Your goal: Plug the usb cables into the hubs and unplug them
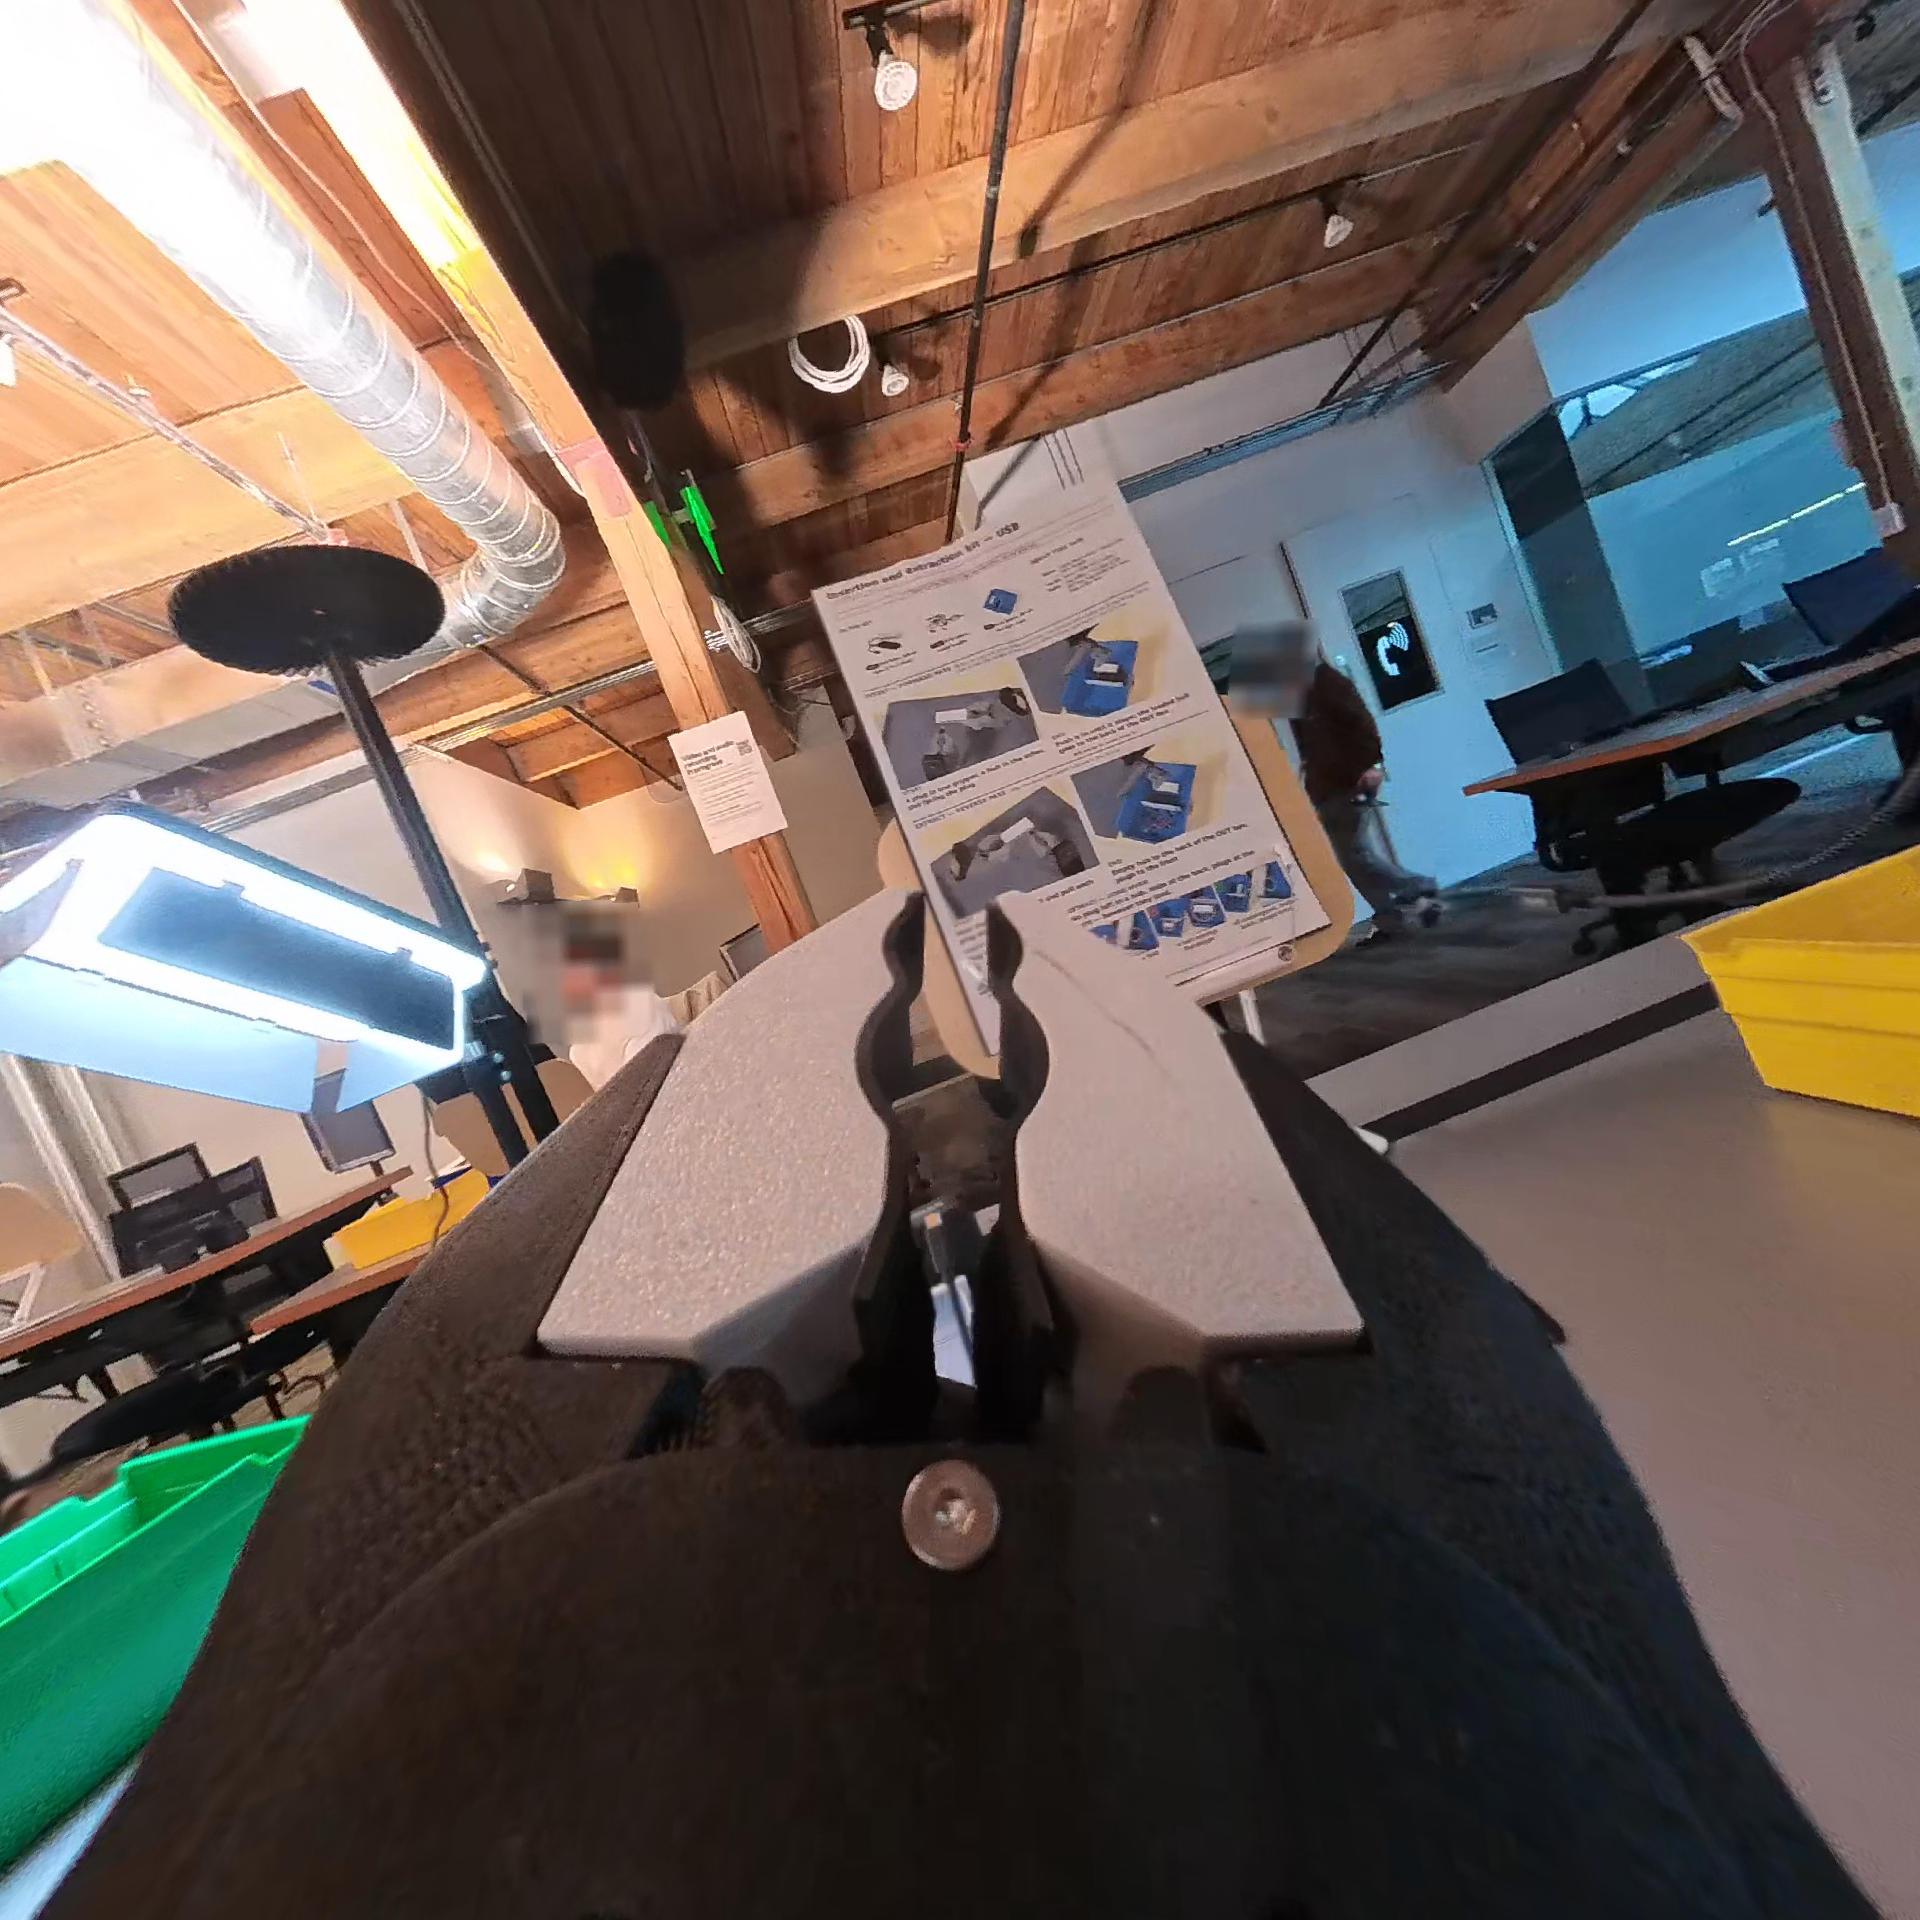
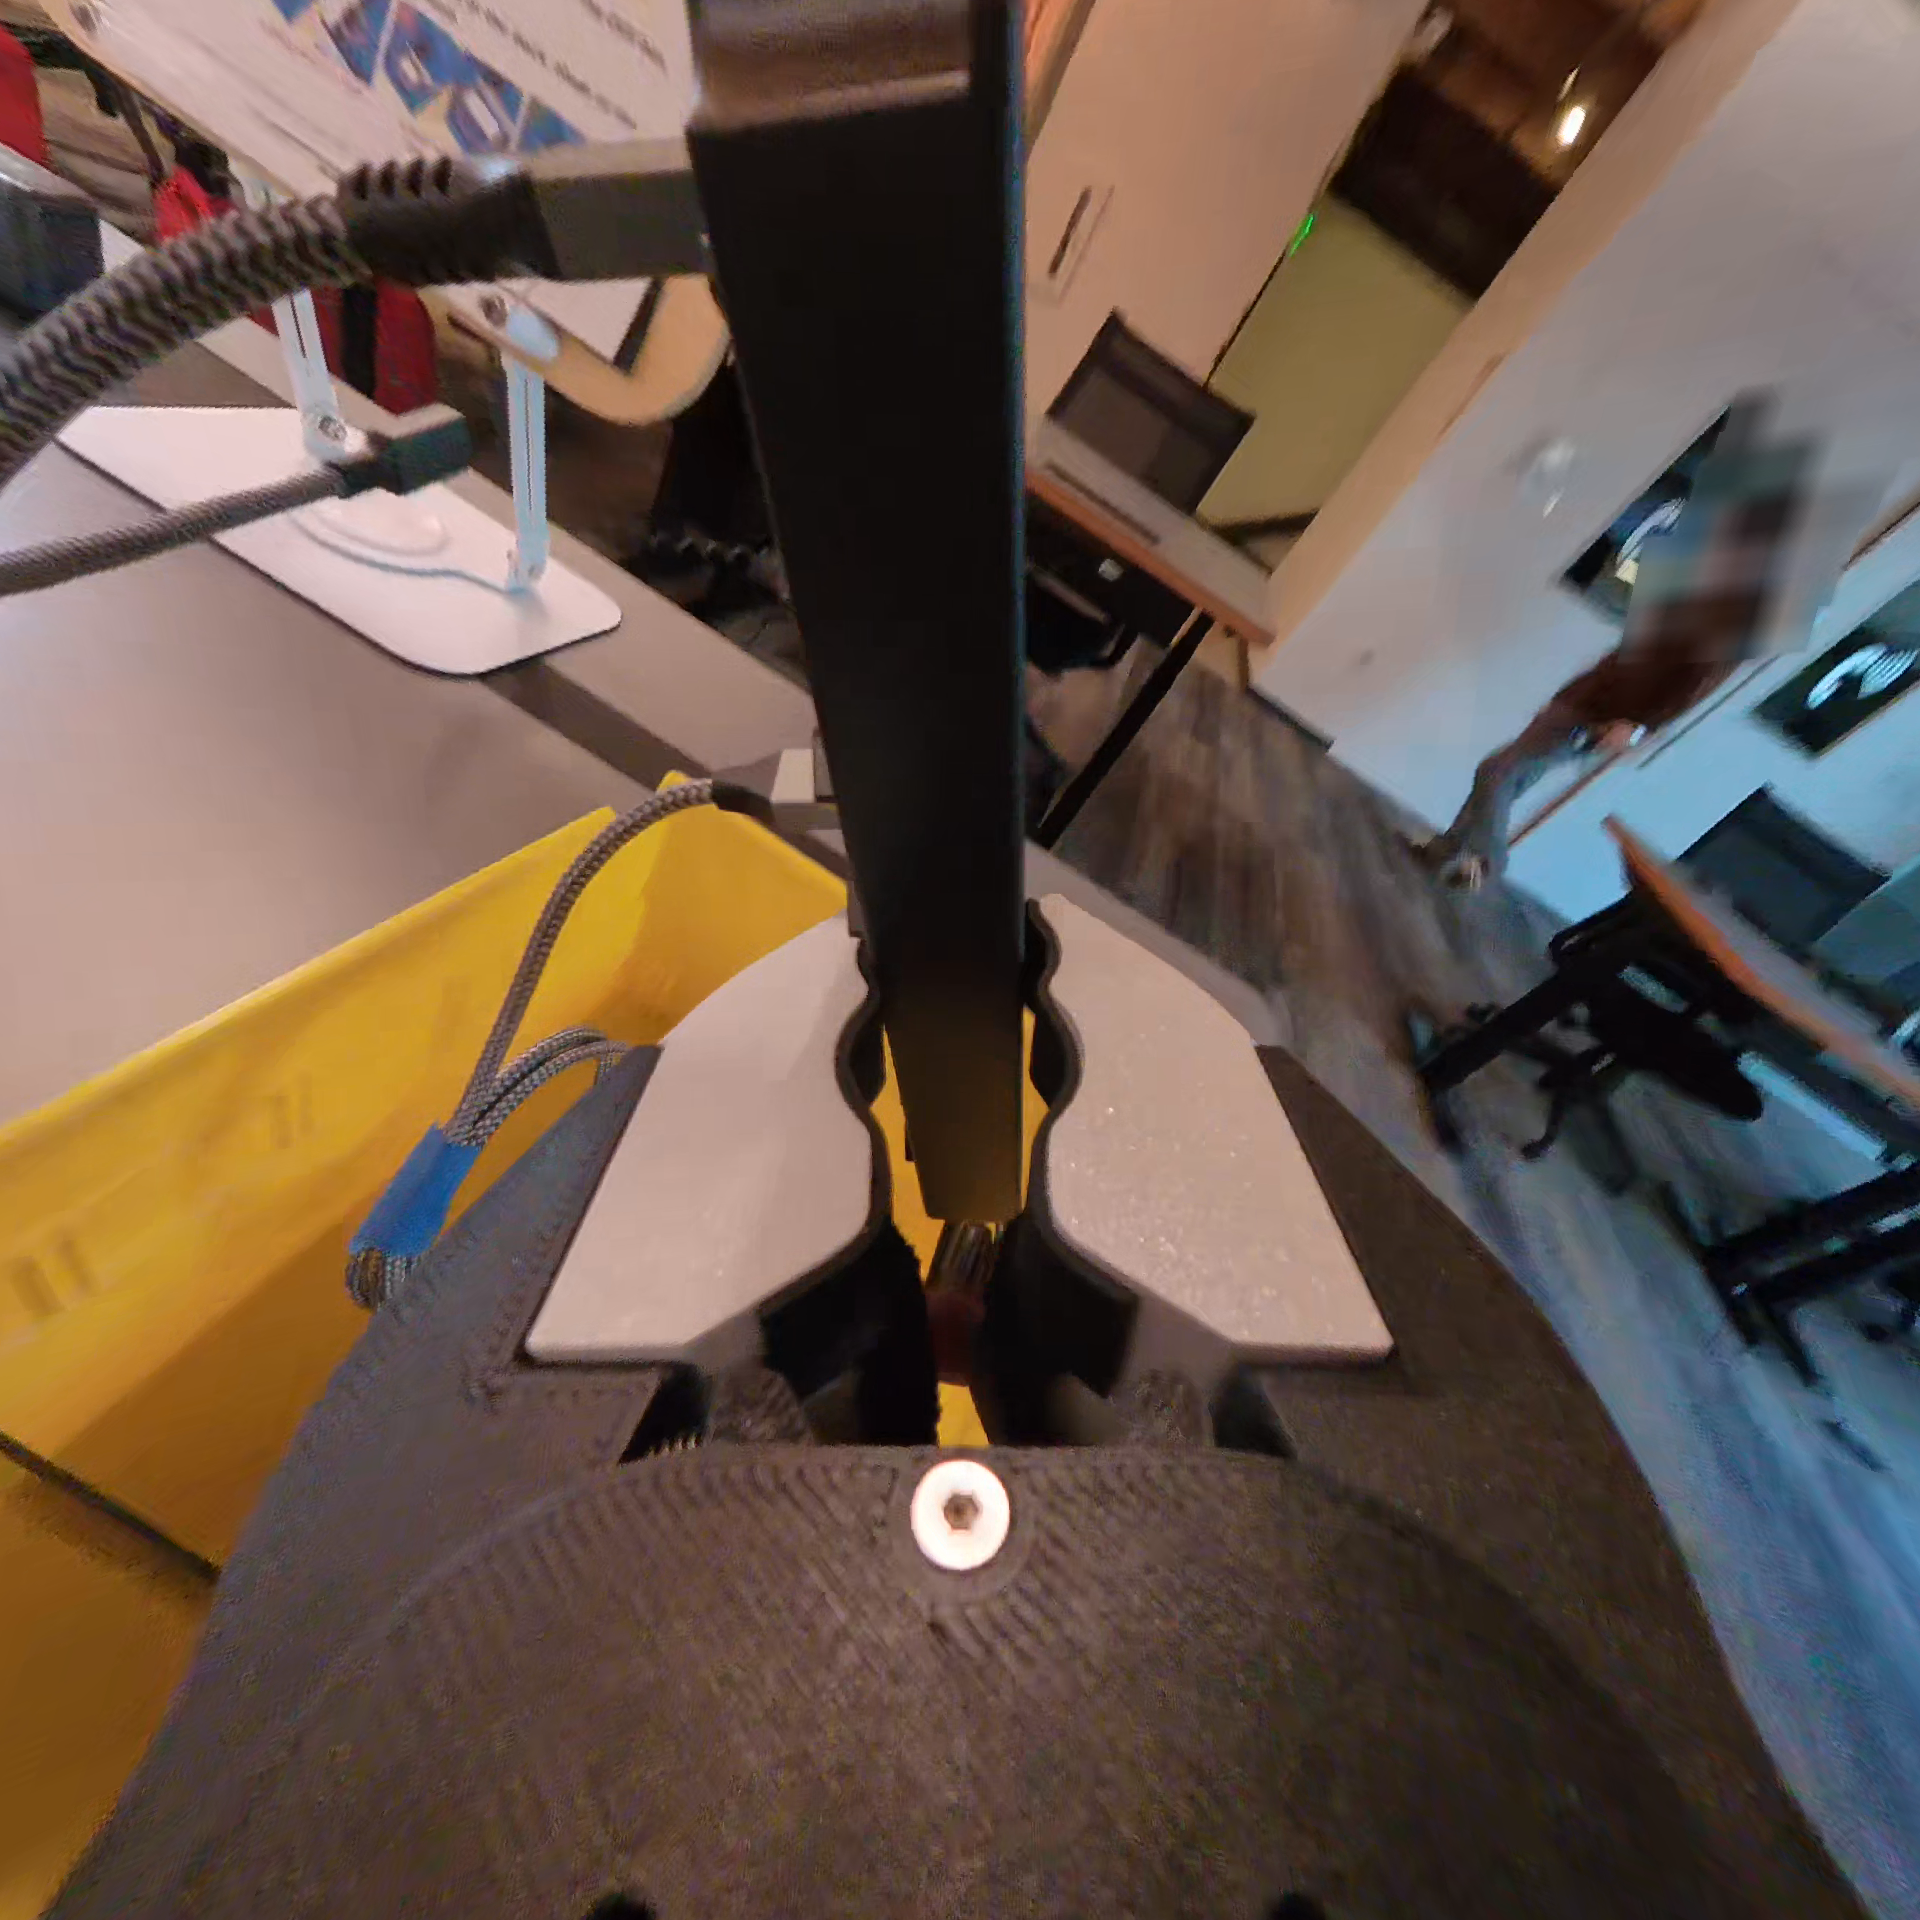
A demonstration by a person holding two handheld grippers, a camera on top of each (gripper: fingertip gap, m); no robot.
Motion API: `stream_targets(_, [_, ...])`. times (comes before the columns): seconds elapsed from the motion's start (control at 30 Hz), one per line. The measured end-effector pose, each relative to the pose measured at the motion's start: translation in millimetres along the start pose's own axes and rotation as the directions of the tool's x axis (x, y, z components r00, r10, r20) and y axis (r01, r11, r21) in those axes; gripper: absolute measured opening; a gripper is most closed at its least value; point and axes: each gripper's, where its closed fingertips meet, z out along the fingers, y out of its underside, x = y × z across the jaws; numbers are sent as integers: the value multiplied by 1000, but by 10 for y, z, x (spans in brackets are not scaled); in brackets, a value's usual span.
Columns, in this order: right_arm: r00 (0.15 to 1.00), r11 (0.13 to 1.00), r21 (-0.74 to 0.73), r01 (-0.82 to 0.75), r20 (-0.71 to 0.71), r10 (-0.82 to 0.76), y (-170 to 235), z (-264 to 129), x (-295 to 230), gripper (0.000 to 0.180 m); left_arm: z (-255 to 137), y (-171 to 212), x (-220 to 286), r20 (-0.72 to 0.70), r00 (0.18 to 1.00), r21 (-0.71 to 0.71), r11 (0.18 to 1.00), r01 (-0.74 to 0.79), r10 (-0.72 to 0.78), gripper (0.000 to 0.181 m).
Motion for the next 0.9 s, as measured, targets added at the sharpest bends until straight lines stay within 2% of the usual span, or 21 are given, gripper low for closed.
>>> stream_targets(0.17, [961,951,-150,-271,14,276,368,110,7,24,-39,-23,-105,14,1000,8,1000,13,-13,12])
stream_targets(0.27, [804,794,-252,-553,90,588,612,186,-164,24,-46,-19,-132,15,1000,7,1000,14,-14,12])
stream_targets(0.33, [724,697,-359,-620,80,685,890,212,-300,24,-38,-19,-138,14,1000,5,1000,16,-16,12])
stream_targets(0.4, [681,642,-429,-635,83,728,1102,207,-446,24,-34,-14,-134,14,1000,4,1000,12,-12,12])
stream_targets(0.63, [604,593,-512,-621,169,779,1169,113,-624,25,-4,10,-49,-12,1000,-2,1000,20,-20,12])
stream_targets(0.77, [639,628,-587,-511,229,735,1331,113,-831,27,-9,-19,-5,-21,1000,8,1000,11,-11,13])
stream_targets(0.9, [723,686,-636,-354,279,632,1418,132,-913,32,-12,-20,-12,-25,1000,6,1000,6,-5,13])
